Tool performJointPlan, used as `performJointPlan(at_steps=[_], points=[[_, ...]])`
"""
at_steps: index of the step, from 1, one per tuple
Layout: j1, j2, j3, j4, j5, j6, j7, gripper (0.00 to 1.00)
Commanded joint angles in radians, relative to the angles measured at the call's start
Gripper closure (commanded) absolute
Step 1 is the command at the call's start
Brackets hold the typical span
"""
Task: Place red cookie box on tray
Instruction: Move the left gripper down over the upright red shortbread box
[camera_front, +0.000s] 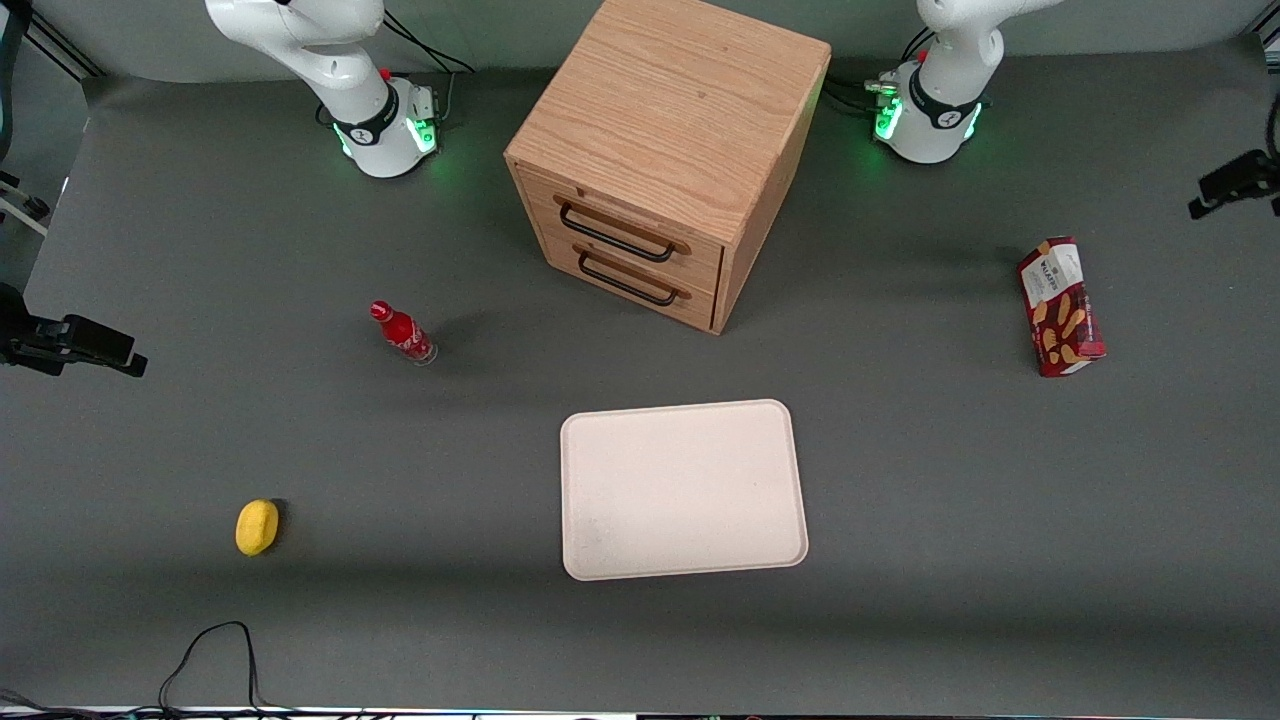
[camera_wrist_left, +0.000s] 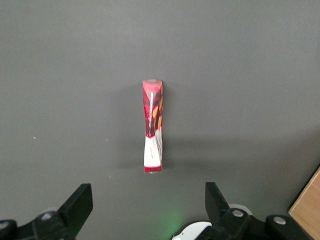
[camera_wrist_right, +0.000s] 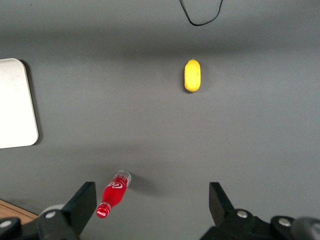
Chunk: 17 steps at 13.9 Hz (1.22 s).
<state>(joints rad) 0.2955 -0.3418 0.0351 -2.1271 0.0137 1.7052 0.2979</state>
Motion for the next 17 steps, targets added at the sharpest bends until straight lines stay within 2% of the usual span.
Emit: performJointPlan(at_steps=[1, 4, 9, 17], points=[[0.011, -0.068, -0.004, -0.114, 0.012, 0.044, 0.010, 0.00], [0.013, -0.045, -0.003, -0.203, 0.012, 0.183, 0.010, 0.00], [0.011, 0.088, -0.003, -0.359, 0.012, 0.489, 0.038, 0.00], [0.011, 0.311, -0.004, -0.418, 0.012, 0.773, 0.059, 0.00]])
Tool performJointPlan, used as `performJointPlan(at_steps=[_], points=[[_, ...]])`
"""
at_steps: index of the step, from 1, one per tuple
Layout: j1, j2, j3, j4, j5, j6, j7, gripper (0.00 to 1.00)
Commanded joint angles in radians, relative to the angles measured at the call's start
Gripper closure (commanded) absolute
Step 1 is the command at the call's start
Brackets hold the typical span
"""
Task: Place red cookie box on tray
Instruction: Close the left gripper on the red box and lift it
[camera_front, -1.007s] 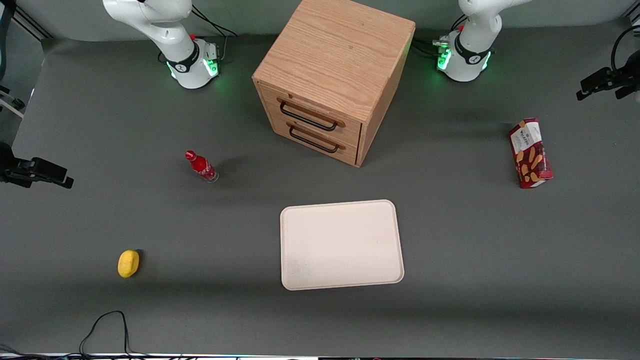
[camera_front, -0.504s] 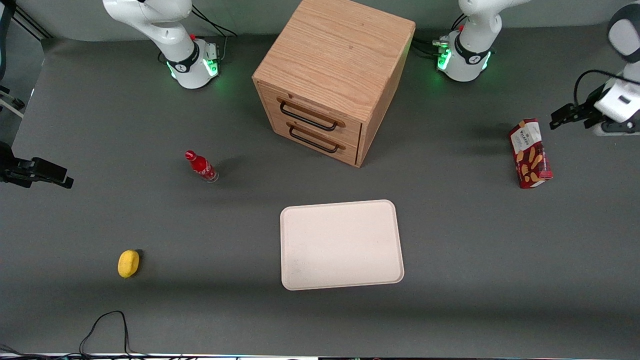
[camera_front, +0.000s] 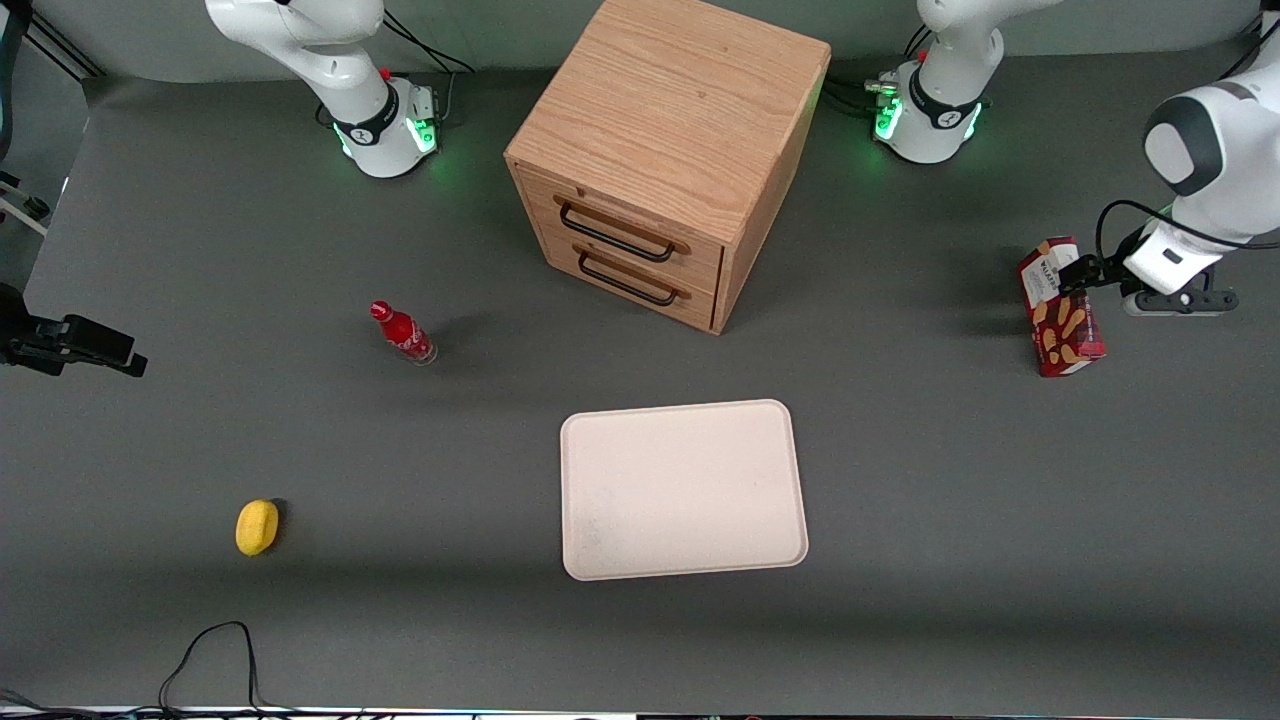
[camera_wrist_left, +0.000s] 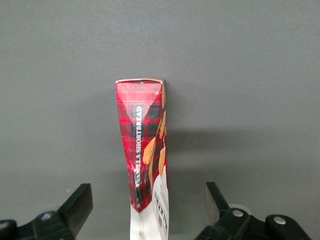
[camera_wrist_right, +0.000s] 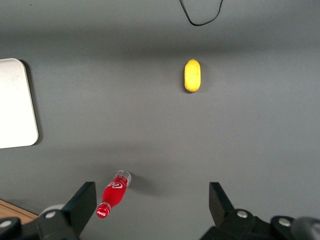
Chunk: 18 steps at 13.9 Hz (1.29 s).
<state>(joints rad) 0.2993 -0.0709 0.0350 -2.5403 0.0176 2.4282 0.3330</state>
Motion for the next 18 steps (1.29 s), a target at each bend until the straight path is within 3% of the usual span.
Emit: performJointPlan(at_steps=[1, 5, 6, 7, 9, 10, 15, 18], points=[[0.009, 0.058, -0.004, -0.005, 0.008, 0.072, 0.034, 0.00], [0.021, 0.092, -0.004, -0.002, 0.007, 0.081, 0.040, 0.01], [0.021, 0.095, -0.004, 0.000, 0.008, 0.081, 0.040, 0.10], [0.021, 0.095, -0.004, 0.002, 0.008, 0.080, 0.041, 0.34], [0.021, 0.095, -0.004, 0.005, 0.007, 0.074, 0.041, 0.91], [0.021, 0.095, -0.004, 0.005, 0.007, 0.071, 0.041, 1.00], [0.021, 0.091, -0.004, 0.015, 0.007, 0.058, 0.046, 1.00], [0.020, 0.060, -0.004, 0.093, 0.007, -0.071, 0.046, 1.00]])
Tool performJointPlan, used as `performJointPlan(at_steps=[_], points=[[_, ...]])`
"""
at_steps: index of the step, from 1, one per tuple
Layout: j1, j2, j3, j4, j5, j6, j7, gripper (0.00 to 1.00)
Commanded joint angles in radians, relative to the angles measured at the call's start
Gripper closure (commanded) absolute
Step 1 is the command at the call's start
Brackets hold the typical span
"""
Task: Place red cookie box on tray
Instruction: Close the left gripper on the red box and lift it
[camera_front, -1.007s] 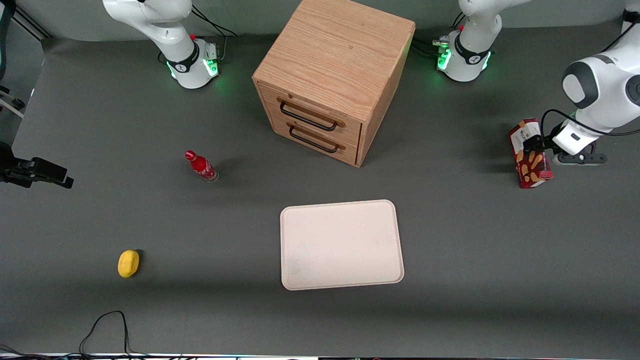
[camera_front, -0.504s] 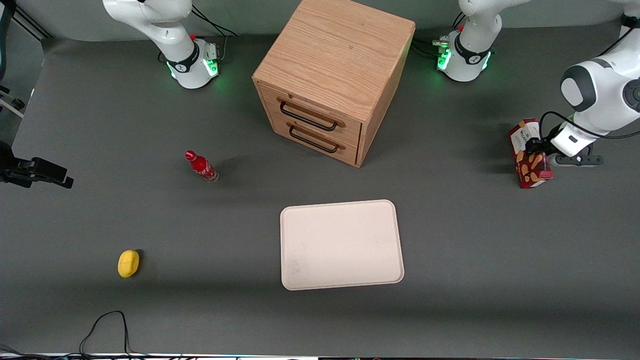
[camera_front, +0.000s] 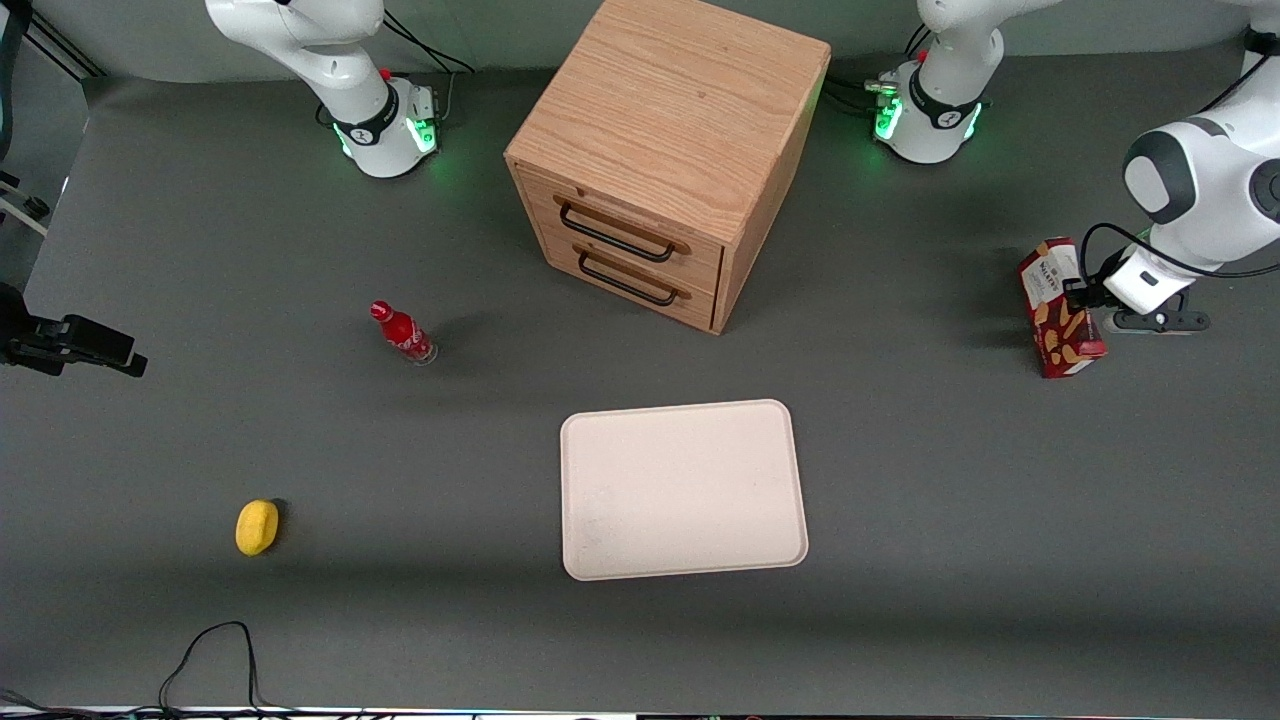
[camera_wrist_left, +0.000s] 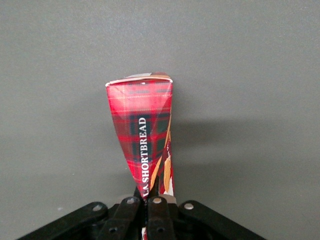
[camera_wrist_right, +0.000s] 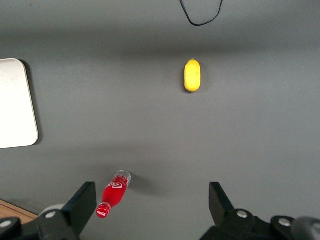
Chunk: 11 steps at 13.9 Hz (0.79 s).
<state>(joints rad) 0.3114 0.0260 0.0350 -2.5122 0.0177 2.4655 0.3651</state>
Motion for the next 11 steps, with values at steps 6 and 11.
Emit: performJointPlan(at_steps=[6, 11], points=[[-0.006, -0.086, -0.012, 0.586, 0.005, -0.729, 0.002, 1.00], [-0.014, -0.064, -0.017, 0.914, 0.004, -1.011, 0.002, 1.00]])
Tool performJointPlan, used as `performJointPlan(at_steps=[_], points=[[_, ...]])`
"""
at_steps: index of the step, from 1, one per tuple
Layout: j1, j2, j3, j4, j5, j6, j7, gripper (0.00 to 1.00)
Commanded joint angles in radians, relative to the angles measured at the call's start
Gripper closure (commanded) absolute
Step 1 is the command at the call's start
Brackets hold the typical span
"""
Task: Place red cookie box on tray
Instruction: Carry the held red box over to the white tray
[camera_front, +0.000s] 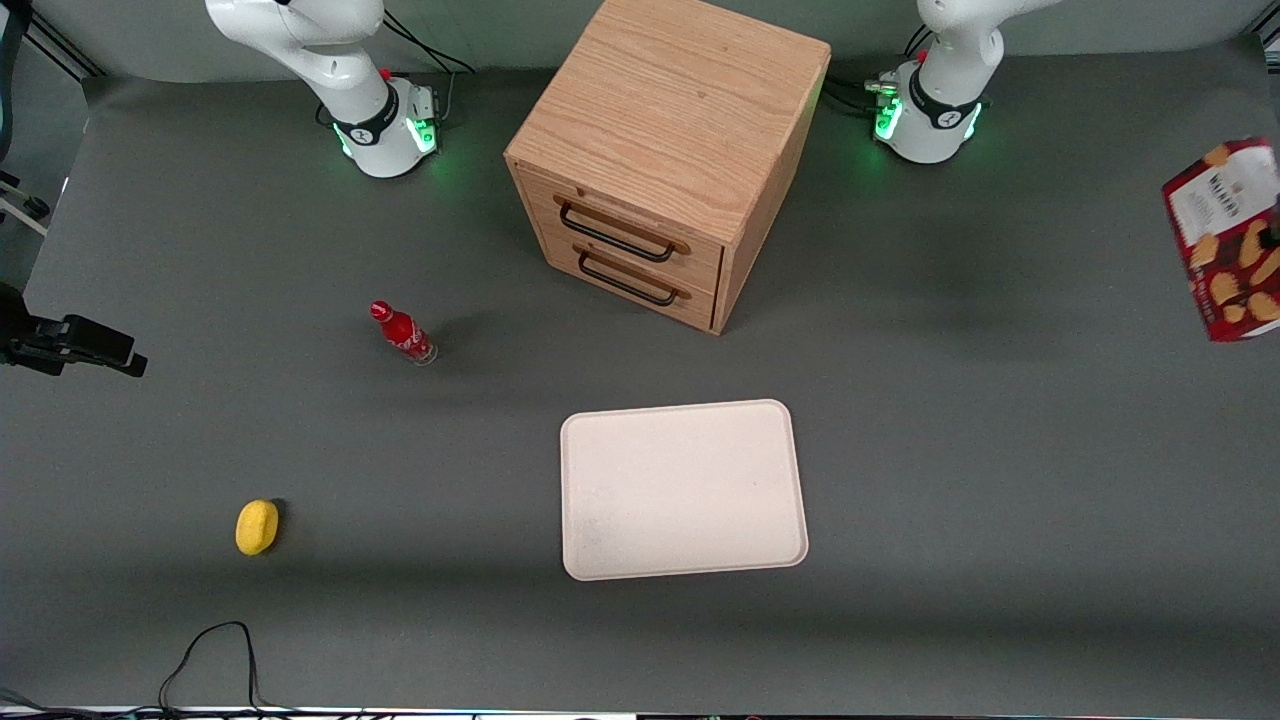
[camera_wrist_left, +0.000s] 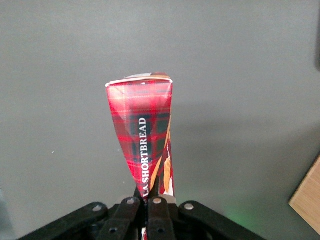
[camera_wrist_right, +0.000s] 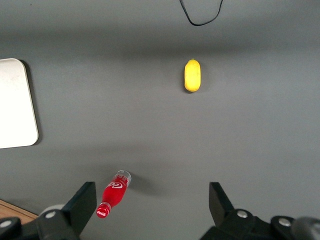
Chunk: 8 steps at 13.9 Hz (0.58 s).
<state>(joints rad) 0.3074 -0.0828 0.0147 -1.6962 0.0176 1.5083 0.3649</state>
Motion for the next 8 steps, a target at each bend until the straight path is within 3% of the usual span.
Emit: performJointPlan(at_steps=[1, 3, 8], points=[[-0.014, 0.047, 0.004, 0.113, -0.001, -0.053, 0.000, 1.00], [-0.072, 0.108, 0.004, 0.183, -0.005, -0.060, -0.021, 1.00], [-0.319, 0.369, 0.004, 0.491, -0.010, -0.145, -0.335, 1.00]])
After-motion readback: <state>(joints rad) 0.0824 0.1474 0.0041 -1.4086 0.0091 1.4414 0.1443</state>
